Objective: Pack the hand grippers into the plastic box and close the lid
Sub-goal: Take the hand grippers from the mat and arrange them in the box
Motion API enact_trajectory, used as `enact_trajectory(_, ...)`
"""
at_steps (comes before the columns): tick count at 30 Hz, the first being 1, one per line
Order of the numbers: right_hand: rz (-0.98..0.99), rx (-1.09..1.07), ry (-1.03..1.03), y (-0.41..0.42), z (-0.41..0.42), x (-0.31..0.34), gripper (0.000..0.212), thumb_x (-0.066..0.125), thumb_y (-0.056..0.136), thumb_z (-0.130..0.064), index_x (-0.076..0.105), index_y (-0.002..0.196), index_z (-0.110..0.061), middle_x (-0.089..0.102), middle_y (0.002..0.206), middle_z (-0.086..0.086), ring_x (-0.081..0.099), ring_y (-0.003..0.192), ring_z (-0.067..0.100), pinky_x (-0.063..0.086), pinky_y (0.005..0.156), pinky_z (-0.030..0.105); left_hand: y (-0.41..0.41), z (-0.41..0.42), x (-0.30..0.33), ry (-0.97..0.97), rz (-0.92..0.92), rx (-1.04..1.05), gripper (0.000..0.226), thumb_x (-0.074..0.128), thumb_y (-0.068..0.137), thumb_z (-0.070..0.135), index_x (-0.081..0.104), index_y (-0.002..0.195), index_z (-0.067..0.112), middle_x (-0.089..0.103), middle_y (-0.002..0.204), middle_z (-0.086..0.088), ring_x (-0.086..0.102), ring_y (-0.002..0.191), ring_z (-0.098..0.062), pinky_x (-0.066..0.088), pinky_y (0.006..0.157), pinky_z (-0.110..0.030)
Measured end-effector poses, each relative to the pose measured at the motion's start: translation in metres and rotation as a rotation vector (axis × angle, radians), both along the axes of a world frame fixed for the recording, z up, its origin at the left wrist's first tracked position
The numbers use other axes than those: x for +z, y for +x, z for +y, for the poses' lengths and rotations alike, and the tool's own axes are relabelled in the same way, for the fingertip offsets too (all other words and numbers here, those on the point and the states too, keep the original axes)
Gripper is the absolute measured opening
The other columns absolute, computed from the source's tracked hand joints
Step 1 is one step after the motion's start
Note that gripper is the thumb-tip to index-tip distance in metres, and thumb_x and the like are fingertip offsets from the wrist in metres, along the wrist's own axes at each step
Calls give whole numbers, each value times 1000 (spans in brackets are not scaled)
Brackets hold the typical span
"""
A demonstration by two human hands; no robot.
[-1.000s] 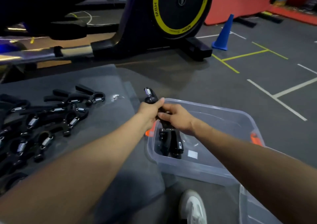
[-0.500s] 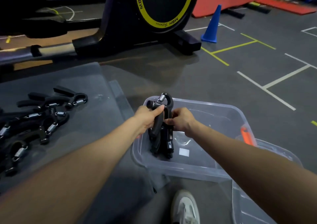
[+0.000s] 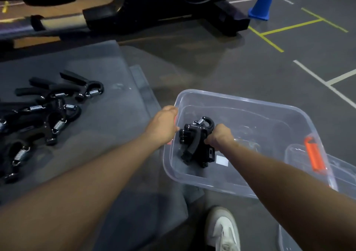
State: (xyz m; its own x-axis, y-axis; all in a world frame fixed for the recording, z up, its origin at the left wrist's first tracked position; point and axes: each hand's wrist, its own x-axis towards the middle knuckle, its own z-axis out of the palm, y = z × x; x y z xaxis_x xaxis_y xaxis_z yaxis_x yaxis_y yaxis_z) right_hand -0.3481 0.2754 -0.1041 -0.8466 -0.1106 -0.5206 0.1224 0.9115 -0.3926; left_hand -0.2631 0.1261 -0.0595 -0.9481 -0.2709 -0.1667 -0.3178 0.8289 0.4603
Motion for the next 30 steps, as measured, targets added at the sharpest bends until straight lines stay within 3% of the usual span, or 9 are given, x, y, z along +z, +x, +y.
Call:
enact_trajectory(4,17,34,29,2,-15,-9,9,62,82,-9,59,88,-3,67,109,17,67,101,32,54,80,34,-2,-6,0,-29,0,-48,59,64,86,19,42,139,6,35,150,-2,39,136,-20,26,112,-25)
enact_trajectory(7,51,24,57,1,-18,-15,23,60,83,-8,61,105,0,66,113,18,65,104,33,52,82,35,-1,-9,-1,-21,3,-66,61,65,86,21,40,140,9,34,151,-1,37,138,-18,25,113,-24)
enact_trajectory(12,105,77,56,2,-18,-15,24,59,85,-7,61,106,4,65,113,23,62,108,36,50,83,36,-2,-11,-3,16,-9,-82,64,64,86,21,36,143,11,33,152,-1,33,139,-16,22,113,-22)
enact_trajectory(15,124,85,-13,4,-26,0,22,58,83,-9,63,102,2,67,107,22,64,101,36,52,79,34,0,-12,-2,41,-38,-60,63,64,86,23,38,142,13,36,149,0,37,136,-19,30,113,-28)
enact_trajectory(20,257,98,-224,22,-50,46,29,56,86,-9,63,113,-3,67,115,16,60,112,34,49,94,36,25,-29,20,27,-10,66,53,58,90,26,42,139,17,45,139,-5,43,130,-24,37,108,-37)
enact_trajectory(25,235,261,-352,65,-99,97,39,65,86,-16,58,122,-2,63,123,16,57,118,30,43,98,33,89,-66,55,-6,24,253,48,60,88,22,48,135,16,49,136,-8,50,125,-25,39,107,-36)
enact_trajectory(30,163,409,-446,138,-164,126,36,67,85,-16,60,118,-5,63,119,14,58,116,29,44,97,31,184,-106,81,-41,-3,402,49,62,87,20,49,134,14,49,134,-10,51,124,-25,39,106,-33)
